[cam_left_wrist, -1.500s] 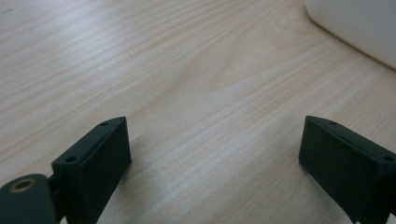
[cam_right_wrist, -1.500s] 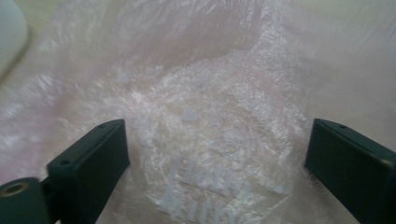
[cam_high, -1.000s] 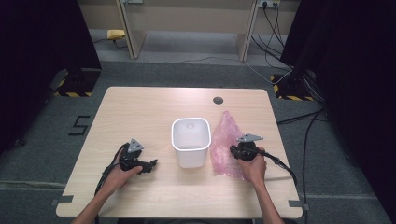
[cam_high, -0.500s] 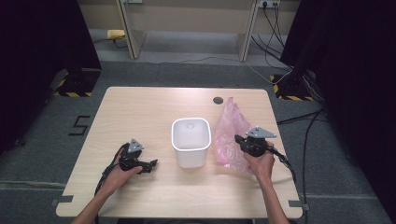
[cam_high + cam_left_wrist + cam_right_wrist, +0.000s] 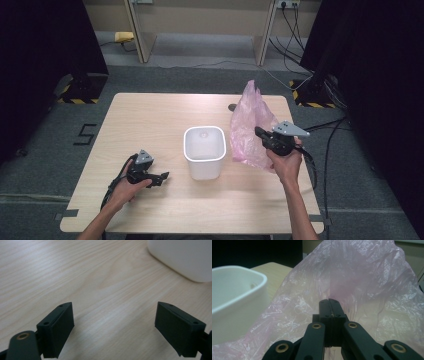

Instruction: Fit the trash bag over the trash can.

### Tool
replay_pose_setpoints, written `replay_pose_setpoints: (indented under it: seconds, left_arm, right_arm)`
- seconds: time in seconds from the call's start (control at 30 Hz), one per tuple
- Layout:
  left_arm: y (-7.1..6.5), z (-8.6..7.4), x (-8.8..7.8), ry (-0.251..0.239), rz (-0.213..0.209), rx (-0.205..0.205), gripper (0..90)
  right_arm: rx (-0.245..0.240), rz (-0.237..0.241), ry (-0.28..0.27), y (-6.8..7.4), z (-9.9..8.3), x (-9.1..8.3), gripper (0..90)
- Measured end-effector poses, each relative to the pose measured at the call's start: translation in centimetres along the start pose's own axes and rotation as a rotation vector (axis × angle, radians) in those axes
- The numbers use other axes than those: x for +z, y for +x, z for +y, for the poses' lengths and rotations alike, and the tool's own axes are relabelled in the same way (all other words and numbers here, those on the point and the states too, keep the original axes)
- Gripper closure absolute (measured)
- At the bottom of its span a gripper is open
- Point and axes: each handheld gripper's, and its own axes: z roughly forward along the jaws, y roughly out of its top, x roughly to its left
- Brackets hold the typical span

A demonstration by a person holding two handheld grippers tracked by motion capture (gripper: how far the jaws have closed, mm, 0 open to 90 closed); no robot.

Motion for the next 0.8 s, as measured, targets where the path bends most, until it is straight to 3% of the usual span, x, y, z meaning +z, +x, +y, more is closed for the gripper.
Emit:
replay_pose_setpoints:
  seconds: [0.13,0.23,0.27,0.47,0.57,0.67,0.73,0.8]
  left_arm:
    - [-0.3,0.9,-0.7,-0.025,-0.019,0.002,15.6]
    - [-0.1,1.8,-1.4,-0.045,-0.052,-0.041,15.6]
    - [0.2,2.4,-2.0,-0.054,-0.066,-0.079,15.6]
    - [0.5,3.8,-3.5,-0.079,-0.081,-0.099,15.6]
    - [0.7,4.7,-4.0,-0.094,-0.071,-0.098,15.8]
    - [1.0,6.0,-4.4,-0.116,-0.089,-0.117,16.6]
    - [1.0,7.2,-4.8,-0.153,-0.096,-0.12,18.7]
    - [0.9,7.6,-4.9,-0.164,-0.101,-0.121,20.0]
  right_arm:
    - [-0.009,0.01,-0.026,0.2,1.4,-0.2,90.0]
    - [-0.023,0.024,-0.043,0.7,2.6,-0.2,90.0]
    - [-0.035,0.031,-0.051,1.0,3.3,0.0,90.0]
    - [-0.077,0.065,-0.052,2.5,5.3,1.6,90.0]
    - [-0.108,0.088,-0.057,3.7,6.7,2.5,90.0]
    - [-0.15,0.098,-0.063,5.0,8.1,3.4,90.0]
    - [-0.225,0.091,-0.03,6.8,8.6,5.0,90.0]
    - [-0.242,0.093,-0.019,7.2,8.6,5.4,90.0]
